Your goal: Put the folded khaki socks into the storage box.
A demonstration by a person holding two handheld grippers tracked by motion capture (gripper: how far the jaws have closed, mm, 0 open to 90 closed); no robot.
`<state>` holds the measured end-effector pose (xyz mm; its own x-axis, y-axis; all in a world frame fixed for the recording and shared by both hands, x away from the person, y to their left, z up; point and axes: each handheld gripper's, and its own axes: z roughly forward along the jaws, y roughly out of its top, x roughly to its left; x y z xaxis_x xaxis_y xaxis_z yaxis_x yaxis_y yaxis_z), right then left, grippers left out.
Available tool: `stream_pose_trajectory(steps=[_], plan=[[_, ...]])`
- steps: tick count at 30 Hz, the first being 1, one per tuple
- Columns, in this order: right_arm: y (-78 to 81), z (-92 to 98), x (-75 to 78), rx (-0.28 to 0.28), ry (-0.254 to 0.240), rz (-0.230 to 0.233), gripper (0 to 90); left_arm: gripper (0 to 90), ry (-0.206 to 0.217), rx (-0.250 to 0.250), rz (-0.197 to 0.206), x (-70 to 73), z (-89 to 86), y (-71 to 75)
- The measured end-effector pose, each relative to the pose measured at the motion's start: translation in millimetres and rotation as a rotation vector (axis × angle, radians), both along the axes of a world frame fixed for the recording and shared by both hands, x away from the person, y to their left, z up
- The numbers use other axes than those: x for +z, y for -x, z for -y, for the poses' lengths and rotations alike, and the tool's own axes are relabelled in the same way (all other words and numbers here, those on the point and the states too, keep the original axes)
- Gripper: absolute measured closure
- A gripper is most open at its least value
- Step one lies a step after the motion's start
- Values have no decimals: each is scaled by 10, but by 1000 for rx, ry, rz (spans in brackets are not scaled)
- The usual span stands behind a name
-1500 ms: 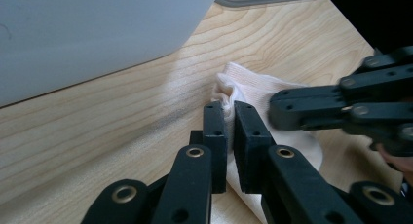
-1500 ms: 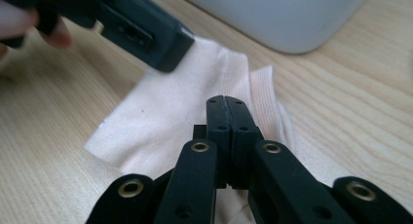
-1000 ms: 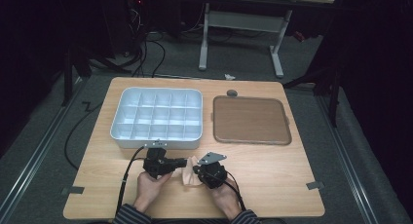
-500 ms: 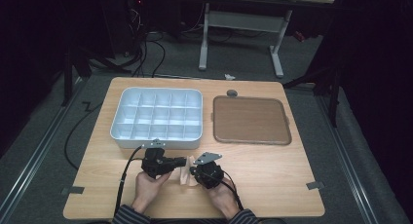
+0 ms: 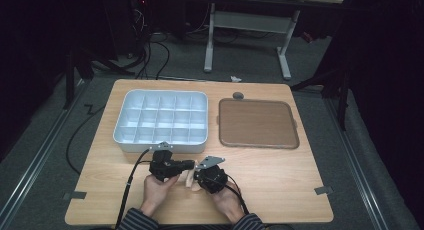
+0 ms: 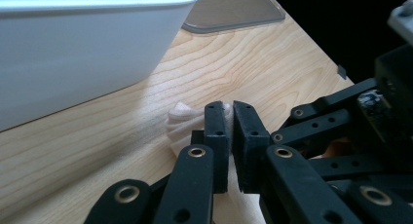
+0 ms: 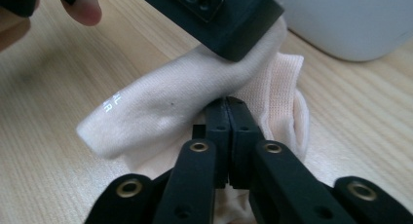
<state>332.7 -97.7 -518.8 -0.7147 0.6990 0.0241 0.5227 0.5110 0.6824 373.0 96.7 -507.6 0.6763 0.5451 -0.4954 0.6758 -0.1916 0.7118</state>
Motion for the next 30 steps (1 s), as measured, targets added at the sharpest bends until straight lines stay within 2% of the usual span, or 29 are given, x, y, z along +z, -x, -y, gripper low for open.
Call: stream_pose_trajectory(steps=[2, 6, 11, 15, 18, 22, 25, 30], plan=[[32, -3, 20, -6, 7, 26, 863, 860, -17, 11, 1, 8, -26, -1], [82, 33, 86, -23, 4, 64, 837, 860, -23, 25, 1, 15, -70, -6], [100, 170, 175, -76, -29, 88, 772, 860, -28, 30, -4, 12, -85, -4], [89, 293, 182, -127, -44, 96, 707, 860, -27, 31, -6, 11, -79, -5], [81, 340, 166, -151, -54, 81, 672, 860, -26, 31, -4, 14, -80, -1], [60, 345, 102, -155, -55, 56, 661, 860, -22, 35, -3, 22, -86, 2], [36, 316, 25, -149, -35, 23, 725, 860, -23, 31, -1, 32, -89, 3], [13, 284, -31, -135, -28, 16, 777, 860, -24, 27, 1, 40, -96, -9]])
